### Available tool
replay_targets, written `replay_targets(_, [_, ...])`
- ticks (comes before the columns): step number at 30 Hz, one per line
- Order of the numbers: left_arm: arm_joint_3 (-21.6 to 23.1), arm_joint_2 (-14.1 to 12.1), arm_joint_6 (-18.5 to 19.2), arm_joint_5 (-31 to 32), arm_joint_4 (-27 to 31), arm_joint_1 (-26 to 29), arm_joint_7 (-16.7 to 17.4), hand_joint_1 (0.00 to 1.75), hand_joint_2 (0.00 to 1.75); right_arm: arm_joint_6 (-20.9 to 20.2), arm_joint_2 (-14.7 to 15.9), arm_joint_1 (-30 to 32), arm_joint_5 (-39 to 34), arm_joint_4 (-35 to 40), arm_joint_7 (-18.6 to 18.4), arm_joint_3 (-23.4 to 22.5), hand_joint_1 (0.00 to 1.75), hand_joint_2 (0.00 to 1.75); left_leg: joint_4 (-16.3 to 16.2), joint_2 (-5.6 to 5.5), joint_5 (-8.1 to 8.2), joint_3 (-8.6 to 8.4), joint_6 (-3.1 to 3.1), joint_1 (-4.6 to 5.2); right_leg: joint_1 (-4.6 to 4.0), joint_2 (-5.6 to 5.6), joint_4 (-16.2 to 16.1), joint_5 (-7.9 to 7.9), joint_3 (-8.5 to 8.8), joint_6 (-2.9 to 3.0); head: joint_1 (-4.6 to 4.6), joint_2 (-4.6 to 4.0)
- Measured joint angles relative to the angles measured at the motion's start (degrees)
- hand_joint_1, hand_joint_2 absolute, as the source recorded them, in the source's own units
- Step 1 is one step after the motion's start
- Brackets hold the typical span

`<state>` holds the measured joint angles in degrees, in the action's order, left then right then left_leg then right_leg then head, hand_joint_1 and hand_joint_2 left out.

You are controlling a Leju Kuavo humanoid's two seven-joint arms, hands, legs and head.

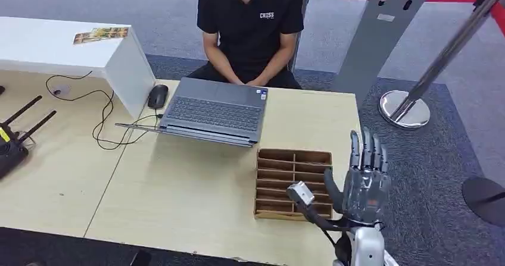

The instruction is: Pass the card to the sensor for recognition and then transmit it.

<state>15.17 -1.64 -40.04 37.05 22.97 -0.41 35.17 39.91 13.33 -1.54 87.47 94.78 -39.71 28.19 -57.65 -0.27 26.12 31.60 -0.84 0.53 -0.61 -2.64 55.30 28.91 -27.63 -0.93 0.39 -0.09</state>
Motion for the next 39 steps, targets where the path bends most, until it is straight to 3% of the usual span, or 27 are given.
replay_targets(18, [1.62,-0.17,0.0,-0.57,-0.2,-0.01,-0.04,0.0,0.0,0.02,0.0,-2.92,-0.26,-7.68,-0.15,7.59,0.0,1.75,0.0,0.0,0.02,0.0,0.02,0.0,0.0,0.0,0.0,0.03,-0.01,0.02,0.0,0.0])
replay_targets(39, [3.69,-0.61,0.0,-2.03,-0.37,0.03,-0.24,0.0,0.0,0.04,-0.09,-3.43,-0.11,-10.17,-0.26,5.03,0.0,1.75,0.0,0.01,0.02,0.0,0.02,0.0,0.0,0.0,0.0,0.03,-0.02,0.02,0.0,0.0])
